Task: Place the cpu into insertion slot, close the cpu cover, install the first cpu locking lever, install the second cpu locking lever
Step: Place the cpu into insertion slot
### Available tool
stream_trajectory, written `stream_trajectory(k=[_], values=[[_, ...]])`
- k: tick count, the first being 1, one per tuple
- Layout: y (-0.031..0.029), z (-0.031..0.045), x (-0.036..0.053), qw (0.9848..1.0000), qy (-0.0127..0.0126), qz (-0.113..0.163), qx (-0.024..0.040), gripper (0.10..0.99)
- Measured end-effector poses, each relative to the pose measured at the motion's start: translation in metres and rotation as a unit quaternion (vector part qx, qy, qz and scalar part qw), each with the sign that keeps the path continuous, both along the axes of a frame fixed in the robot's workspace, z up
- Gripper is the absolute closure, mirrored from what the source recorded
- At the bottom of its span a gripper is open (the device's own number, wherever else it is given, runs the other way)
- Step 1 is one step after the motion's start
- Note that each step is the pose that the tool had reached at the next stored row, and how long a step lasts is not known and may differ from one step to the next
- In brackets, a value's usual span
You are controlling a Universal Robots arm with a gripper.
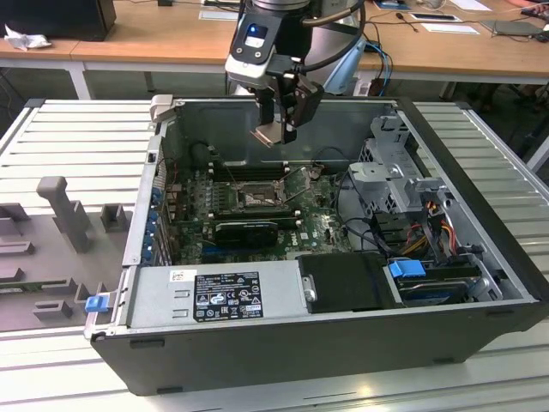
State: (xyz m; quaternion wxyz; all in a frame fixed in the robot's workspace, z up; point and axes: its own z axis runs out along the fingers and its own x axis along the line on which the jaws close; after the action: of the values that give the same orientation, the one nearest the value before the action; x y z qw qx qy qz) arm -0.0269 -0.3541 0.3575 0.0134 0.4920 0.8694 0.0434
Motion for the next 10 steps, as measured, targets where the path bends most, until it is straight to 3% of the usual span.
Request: stream_trajectory(k=[10], values=[[0.0,0.0,0.0,0.9999,0.0,-0.017,0.0,0.557]])
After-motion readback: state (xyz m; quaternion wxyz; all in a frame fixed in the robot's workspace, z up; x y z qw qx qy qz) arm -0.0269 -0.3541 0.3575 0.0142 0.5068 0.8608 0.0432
